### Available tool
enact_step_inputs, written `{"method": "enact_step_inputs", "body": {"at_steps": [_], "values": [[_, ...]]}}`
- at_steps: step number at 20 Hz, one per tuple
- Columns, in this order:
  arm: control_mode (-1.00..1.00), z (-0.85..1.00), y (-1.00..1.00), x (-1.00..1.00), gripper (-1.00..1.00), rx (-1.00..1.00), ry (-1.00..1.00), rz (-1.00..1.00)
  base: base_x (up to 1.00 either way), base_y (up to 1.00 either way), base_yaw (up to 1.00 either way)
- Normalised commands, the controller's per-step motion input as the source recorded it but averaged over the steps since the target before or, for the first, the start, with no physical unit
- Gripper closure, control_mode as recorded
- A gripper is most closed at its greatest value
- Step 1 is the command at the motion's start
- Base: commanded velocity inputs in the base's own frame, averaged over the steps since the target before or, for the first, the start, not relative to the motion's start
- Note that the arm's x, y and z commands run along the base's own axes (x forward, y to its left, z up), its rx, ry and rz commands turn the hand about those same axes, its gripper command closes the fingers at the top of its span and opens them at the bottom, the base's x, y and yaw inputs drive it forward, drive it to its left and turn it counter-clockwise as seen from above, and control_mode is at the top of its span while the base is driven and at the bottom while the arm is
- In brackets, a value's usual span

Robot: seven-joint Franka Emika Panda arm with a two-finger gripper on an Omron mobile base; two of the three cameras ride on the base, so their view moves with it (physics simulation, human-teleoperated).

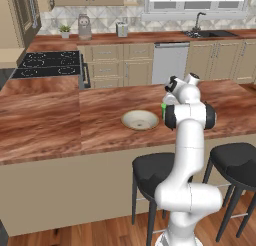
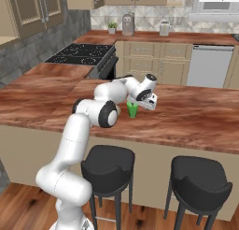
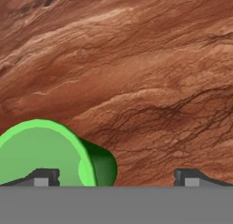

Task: Place the cup inside the bowl on the dining table and move the bowl to any counter.

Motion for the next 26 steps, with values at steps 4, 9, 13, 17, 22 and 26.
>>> {"method": "enact_step_inputs", "body": {"at_steps": [4,9,13,17,22,26], "values": [[-1.0,0.0,0.0,0.0,-1.0,0.0,0.0,0.0,0.0,0.0,0.0],[-1.0,0.0,0.0,0.0,1.0,0.0,0.0,0.0,0.0,0.0,0.0],[-1.0,0.0,0.0,0.0,1.0,0.0,0.0,0.0,0.0,0.0,0.0],[-1.0,0.0,0.0,0.0,1.0,0.0,0.0,0.0,0.0,0.0,0.0],[-1.0,0.0,0.0,0.0,1.0,0.0,0.0,0.0,0.0,0.0,0.0],[-1.0,0.04,0.0,-0.14,1.0,0.0,-0.01,0.0,0.0,0.0,0.0]]}}
